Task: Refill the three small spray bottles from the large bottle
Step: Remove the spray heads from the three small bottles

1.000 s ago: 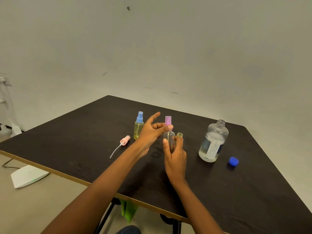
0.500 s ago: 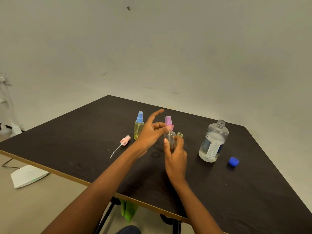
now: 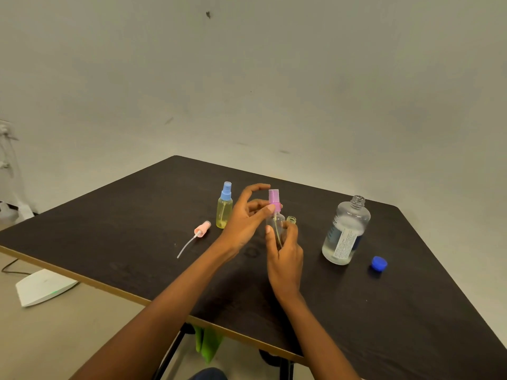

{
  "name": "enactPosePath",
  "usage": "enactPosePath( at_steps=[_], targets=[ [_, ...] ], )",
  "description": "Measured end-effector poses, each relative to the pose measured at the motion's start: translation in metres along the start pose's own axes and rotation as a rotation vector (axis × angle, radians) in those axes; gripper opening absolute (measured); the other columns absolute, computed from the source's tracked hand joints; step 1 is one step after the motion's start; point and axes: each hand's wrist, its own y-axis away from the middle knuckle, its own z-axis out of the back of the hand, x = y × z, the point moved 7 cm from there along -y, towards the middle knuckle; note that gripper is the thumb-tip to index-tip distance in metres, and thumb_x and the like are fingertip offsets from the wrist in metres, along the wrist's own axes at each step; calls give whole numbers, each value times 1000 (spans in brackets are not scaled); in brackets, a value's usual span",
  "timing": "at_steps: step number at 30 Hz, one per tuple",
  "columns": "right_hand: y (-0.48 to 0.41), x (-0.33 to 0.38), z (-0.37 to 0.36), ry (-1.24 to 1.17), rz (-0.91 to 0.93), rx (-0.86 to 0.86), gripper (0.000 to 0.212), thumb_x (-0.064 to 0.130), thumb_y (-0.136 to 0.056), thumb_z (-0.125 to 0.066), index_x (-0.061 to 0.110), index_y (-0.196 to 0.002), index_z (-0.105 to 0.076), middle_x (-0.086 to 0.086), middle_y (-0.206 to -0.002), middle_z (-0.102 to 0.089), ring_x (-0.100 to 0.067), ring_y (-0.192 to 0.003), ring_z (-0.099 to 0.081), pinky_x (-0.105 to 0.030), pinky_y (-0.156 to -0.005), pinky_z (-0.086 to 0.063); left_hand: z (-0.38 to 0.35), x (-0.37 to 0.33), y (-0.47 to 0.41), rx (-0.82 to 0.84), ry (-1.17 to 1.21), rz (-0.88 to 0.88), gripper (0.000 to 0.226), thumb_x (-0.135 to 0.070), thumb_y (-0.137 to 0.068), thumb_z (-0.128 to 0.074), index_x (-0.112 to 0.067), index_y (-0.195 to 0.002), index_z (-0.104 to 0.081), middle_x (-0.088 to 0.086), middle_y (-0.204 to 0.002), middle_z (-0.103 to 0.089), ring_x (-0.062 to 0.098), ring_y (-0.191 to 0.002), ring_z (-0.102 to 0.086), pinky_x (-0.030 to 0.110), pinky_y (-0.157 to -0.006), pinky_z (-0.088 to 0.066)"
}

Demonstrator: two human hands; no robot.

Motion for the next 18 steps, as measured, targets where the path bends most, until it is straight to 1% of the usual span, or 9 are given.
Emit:
enactPosePath(
  at_steps=[2, 4, 6, 8, 9, 11, 13, 15, 18],
  targets=[
    [0, 0, 0, 3, -3, -2, 38, 49, -89, -40, 20, -113, -45, -3, -92, -62, -10, -70, -59, -23, -59, -45, 0, -4, 0, -33, -37, -20, 37, -8, -87, -61, -35, -108, -47, -2, -89, -66, 8, -84, -66, 18, -76, -54],
    [0, 0, -1, 22, 1, 7, 35, 47, -90, -41, 20, -112, -45, -3, -90, -62, -10, -69, -58, -22, -58, -44, 3, -6, -1, -83, -55, -33, 36, -9, -85, -64, -33, -108, -48, 0, -88, -63, 14, -87, -64, 20, -75, -54],
    [0, 2, -1, 50, 16, 8, 31, 44, -91, -44, 19, -110, -45, 0, -80, -60, -10, -64, -56, -25, -57, -43, 10, -11, -2, -150, -49, -35, 35, -14, -84, -66, -29, -111, -50, 6, -91, -63, 23, -91, -64, 28, -78, -55],
    [1, 4, 0, 89, 29, 16, 31, 44, -91, -45, 18, -109, -47, 6, -69, -52, -10, -60, -52, -27, -57, -41, 23, -24, -4, -241, -27, -65, 35, -19, -83, -68, -30, -111, -51, 11, -94, -64, 26, -91, -64, 35, -81, -55],
    [1, 4, -1, 109, 32, 27, 32, 45, -91, -45, 18, -109, -47, 8, -67, -49, -9, -59, -51, -27, -57, -39, 31, -35, -7, -281, -5, -89, 34, -17, -83, -68, -29, -111, -51, 11, -93, -64, 25, -88, -63, 35, -81, -54],
    [2, 6, -1, 127, 47, 34, 38, 52, -91, -41, 19, -109, -47, 10, -67, -48, -5, -58, -50, -22, -55, -36, 51, -57, -14, -357, 31, -130, 32, -14, -86, -65, -23, -112, -51, 9, -89, -65, 17, -79, -62, 28, -76, -54],
    [3, 9, 0, 136, 76, 11, 49, 63, -89, -30, 19, -106, -46, 13, -67, -45, -2, -57, -48, -16, -53, -32, 75, -76, -24, -392, -30, -138, 30, -17, -87, -64, -21, -114, -51, 4, -86, -64, 12, -73, -61, 24, -74, -53],
    [3, 11, 2, 149, 93, -30, 57, 68, -85, -17, 20, -98, -46, 12, -75, -45, -4, -64, -46, -14, -54, -30, 97, -85, -37, -319, -268, -98, 30, -19, -86, -65, -22, -114, -53, 1, -83, -65, 12, -75, -62, 25, -73, -52],
    [0, 11, 5, 163, 107, -93, 62, 69, -86, -13, 17, -93, -47, 3, -87, -47, -9, -77, -46, -12, -56, -28, 125, -68, -49, -89, -864, 70, 31, -15, -82, -67, -21, -111, -57, 10, -92, -69, 19, -81, -61, 28, -73, -46]
  ],
)
